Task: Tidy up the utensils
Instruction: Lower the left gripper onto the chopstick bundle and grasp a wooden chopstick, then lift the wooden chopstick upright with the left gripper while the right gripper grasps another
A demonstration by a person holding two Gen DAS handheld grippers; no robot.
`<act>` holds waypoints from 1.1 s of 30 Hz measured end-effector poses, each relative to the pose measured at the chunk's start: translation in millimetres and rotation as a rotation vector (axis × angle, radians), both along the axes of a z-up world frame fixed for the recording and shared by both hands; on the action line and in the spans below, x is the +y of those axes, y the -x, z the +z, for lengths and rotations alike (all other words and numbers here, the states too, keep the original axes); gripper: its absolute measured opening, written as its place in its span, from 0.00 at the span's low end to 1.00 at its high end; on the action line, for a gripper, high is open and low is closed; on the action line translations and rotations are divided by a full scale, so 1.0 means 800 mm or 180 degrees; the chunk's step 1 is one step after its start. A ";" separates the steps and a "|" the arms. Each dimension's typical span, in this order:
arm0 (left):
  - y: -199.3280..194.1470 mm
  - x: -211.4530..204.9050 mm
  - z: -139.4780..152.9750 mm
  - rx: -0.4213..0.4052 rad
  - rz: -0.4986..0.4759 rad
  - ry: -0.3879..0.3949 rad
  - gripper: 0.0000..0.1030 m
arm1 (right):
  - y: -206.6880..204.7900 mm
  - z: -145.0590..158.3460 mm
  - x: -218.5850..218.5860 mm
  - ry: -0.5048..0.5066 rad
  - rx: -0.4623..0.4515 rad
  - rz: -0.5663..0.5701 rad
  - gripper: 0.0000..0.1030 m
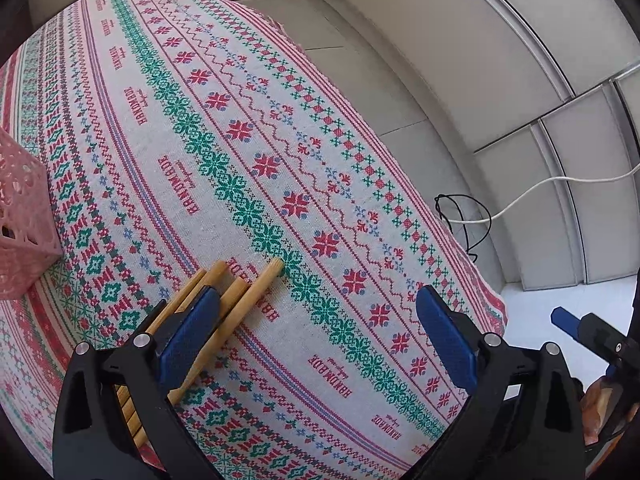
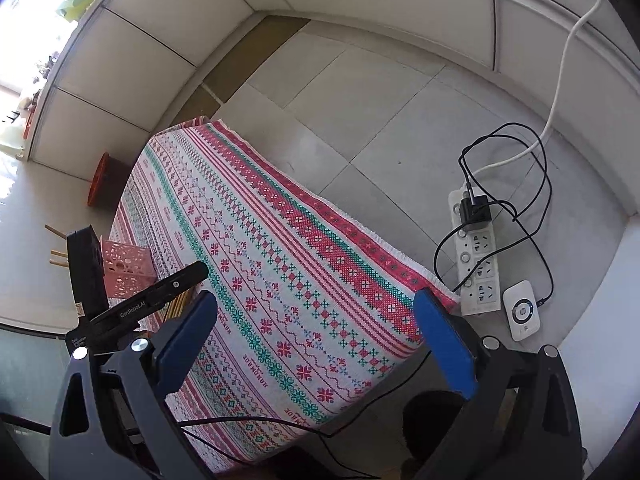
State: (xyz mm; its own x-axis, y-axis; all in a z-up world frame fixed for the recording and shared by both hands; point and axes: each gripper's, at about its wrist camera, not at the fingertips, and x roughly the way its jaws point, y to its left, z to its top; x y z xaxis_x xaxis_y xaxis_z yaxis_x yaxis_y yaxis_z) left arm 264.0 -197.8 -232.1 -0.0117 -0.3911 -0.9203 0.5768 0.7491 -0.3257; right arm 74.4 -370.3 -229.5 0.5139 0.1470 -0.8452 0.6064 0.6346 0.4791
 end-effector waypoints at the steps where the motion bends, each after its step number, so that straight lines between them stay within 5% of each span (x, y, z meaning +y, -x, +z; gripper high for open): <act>1: 0.002 -0.006 0.000 -0.0040 -0.0051 -0.0094 0.84 | 0.000 -0.001 -0.002 -0.0014 0.0004 -0.0014 0.93; 3: 0.005 -0.014 0.002 0.0004 -0.0162 -0.0136 0.65 | 0.001 -0.003 -0.003 -0.0031 0.0014 -0.0032 0.93; 16: 0.023 -0.017 -0.003 0.0145 -0.0283 -0.0071 0.66 | 0.001 -0.004 -0.005 -0.0035 0.0040 -0.0041 0.93; 21: 0.044 -0.025 0.001 0.0028 -0.0419 -0.0189 0.64 | 0.000 -0.005 -0.005 -0.0026 0.0047 -0.0043 0.93; 23: 0.052 -0.035 -0.005 -0.0142 -0.0487 -0.0463 0.63 | 0.000 -0.005 -0.006 -0.0025 0.0049 -0.0052 0.93; 28: 0.072 -0.045 -0.021 -0.0482 -0.0600 -0.0873 0.49 | 0.001 -0.005 -0.007 -0.0041 0.0050 -0.0074 0.93; 33: 0.080 -0.029 -0.018 -0.0646 -0.0445 -0.0789 0.16 | -0.006 -0.005 0.002 -0.0039 0.0062 -0.0022 0.93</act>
State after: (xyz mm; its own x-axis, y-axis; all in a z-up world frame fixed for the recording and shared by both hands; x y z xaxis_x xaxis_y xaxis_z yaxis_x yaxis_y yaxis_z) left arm 200.1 -220.7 -246.8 0.1435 -0.1629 -0.9761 0.7137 0.7003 -0.0120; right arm 78.9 -368.4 -233.6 0.4985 0.1539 -0.8531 0.6200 0.6245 0.4749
